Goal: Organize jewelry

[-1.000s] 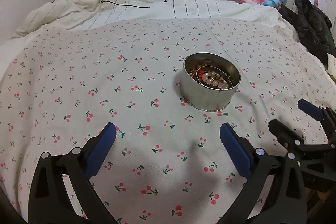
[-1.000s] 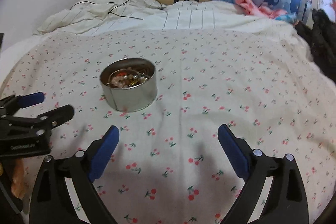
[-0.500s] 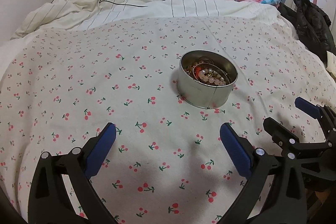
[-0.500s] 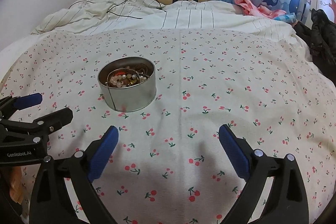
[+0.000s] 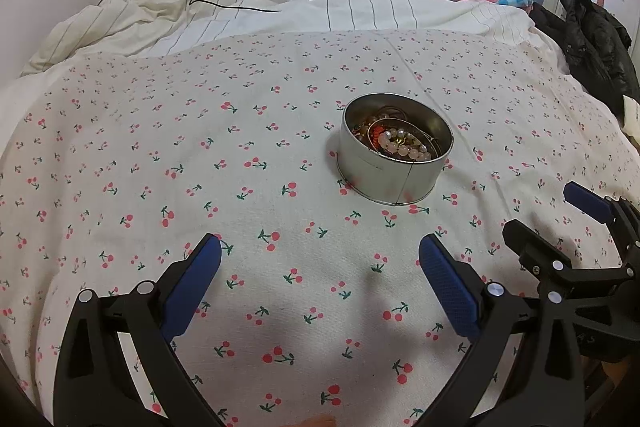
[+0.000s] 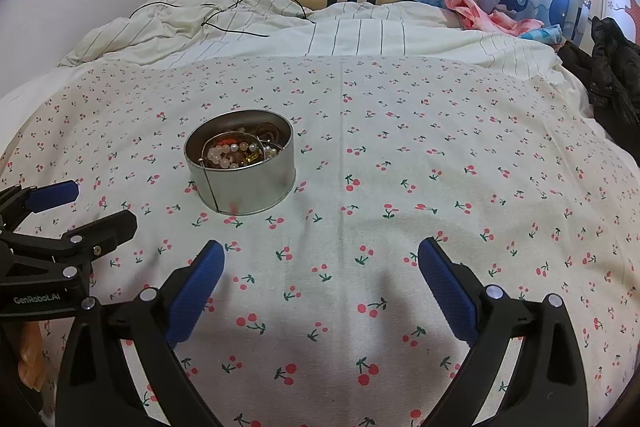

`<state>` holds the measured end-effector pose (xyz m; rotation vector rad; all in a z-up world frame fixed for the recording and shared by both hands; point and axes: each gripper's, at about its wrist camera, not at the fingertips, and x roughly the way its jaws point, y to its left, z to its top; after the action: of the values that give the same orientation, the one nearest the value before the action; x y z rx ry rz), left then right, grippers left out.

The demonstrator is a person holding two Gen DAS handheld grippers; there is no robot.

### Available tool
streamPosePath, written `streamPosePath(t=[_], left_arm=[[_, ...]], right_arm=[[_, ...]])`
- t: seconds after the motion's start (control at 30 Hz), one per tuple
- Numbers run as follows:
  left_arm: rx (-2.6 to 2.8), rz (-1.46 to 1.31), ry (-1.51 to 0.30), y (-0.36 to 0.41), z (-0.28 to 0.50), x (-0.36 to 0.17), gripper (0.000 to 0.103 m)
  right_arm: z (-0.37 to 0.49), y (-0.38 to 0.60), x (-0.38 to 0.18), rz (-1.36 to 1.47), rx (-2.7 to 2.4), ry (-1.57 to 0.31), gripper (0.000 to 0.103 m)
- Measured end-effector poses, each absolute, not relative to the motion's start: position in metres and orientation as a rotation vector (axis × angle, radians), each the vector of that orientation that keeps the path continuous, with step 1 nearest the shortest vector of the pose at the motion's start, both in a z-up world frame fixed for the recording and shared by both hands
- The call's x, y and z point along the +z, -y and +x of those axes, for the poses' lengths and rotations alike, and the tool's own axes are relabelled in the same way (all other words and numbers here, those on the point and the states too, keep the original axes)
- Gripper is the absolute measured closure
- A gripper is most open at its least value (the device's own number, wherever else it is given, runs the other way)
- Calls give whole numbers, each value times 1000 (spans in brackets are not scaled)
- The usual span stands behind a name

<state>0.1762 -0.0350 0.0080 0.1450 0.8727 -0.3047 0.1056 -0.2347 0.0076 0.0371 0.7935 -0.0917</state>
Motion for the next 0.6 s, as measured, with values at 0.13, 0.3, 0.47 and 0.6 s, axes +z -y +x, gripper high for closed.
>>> streamPosePath(t=[0.13,0.3,0.47,0.6], left_arm=[[-303,148,-873,35,176,8,8],[-299,150,-876,35,176,7,8],[-294,153,-878,35,176,7,8],[-290,151,-887,35,177,5,8]], right_arm=[[106,234,8,38,-92,-793,10],[106,234,8,38,-91,-793,10],[106,234,8,37,-92,-793,10],[106,234,7,38,-91,-794,10]])
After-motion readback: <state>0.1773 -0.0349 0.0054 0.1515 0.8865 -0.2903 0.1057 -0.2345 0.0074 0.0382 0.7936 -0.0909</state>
